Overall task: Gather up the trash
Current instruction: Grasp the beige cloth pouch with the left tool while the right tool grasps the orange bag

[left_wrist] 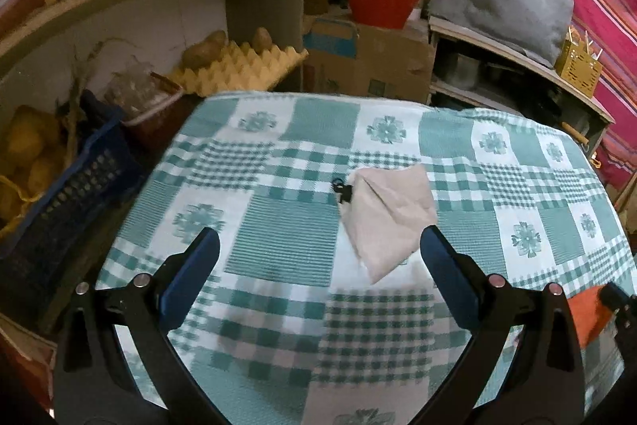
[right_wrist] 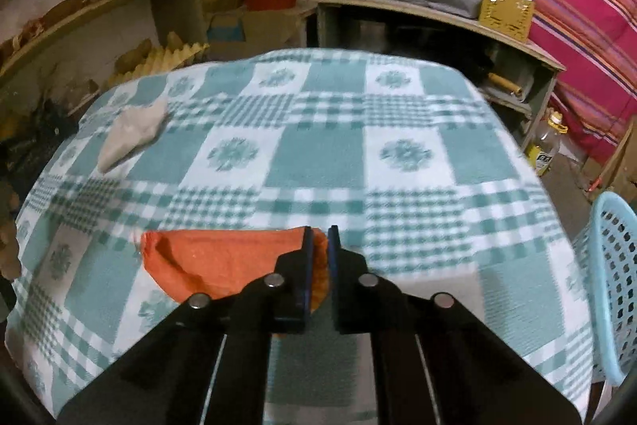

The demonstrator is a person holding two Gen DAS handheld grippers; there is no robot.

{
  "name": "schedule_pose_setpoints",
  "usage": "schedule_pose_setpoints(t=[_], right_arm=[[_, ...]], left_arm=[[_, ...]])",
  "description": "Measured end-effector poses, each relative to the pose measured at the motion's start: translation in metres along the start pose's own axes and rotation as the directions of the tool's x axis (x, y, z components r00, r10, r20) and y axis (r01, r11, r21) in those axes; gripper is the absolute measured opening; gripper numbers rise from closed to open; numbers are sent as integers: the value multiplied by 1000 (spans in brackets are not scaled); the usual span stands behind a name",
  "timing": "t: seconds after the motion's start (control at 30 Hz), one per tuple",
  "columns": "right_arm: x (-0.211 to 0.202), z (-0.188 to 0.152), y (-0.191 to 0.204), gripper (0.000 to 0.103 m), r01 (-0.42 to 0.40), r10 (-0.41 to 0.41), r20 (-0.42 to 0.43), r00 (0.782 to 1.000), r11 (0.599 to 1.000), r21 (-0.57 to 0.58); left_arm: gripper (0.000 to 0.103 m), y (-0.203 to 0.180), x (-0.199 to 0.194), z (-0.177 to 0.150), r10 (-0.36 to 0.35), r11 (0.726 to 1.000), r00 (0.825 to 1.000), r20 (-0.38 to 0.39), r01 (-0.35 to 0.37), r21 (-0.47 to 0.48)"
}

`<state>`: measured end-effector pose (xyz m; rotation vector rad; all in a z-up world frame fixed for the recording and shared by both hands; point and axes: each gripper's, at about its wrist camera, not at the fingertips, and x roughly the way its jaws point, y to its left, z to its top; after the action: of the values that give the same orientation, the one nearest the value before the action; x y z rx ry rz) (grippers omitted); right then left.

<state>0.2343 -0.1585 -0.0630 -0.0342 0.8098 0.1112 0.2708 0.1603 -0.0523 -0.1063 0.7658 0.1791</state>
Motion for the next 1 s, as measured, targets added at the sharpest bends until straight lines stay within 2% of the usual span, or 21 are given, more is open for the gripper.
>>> schedule_pose_setpoints(t=[0.2, 0.37, 0.47, 0.6, 0.7, 0.8, 0.9, 1.0], right_arm=[[0, 6, -44, 7, 17, -17, 6, 1000, 997, 72], [0, 2, -55, 7, 22, -22, 0, 1000, 998, 66], [0, -1, -59, 7, 25, -25, -5, 1000, 998, 64], [-1, -3, -63, 7, 24, -24, -8, 1000, 997, 71], [-2, -4, -64, 7, 24, -24, -4, 1000, 997, 67], [-6, -4, -64, 7, 23, -23, 5, 1000, 997, 68], [-10, -3, -65, 7, 16, -17, 20, 1000, 997, 73], [-19, -1, -65, 7, -3, -1, 46, 999, 997, 79]], left_arm=[[97, -24, 22, 0, -9, 999, 999, -39, 11, 39], [97, -36, 42, 0, -4, 999, 998, -61, 6, 46], [82, -41, 52, 2, -24, 999, 996, -83, 28, 45], [56, -51, 67, 0, -53, 997, 990, -134, 61, 57], [47, -55, 68, -1, -49, 996, 990, -132, 58, 67], [30, -55, 64, 0, -72, 995, 989, -130, 80, 60], [23, -55, 55, 2, -96, 994, 988, -119, 103, 49], [23, -58, 43, 4, -106, 992, 990, -98, 112, 55]])
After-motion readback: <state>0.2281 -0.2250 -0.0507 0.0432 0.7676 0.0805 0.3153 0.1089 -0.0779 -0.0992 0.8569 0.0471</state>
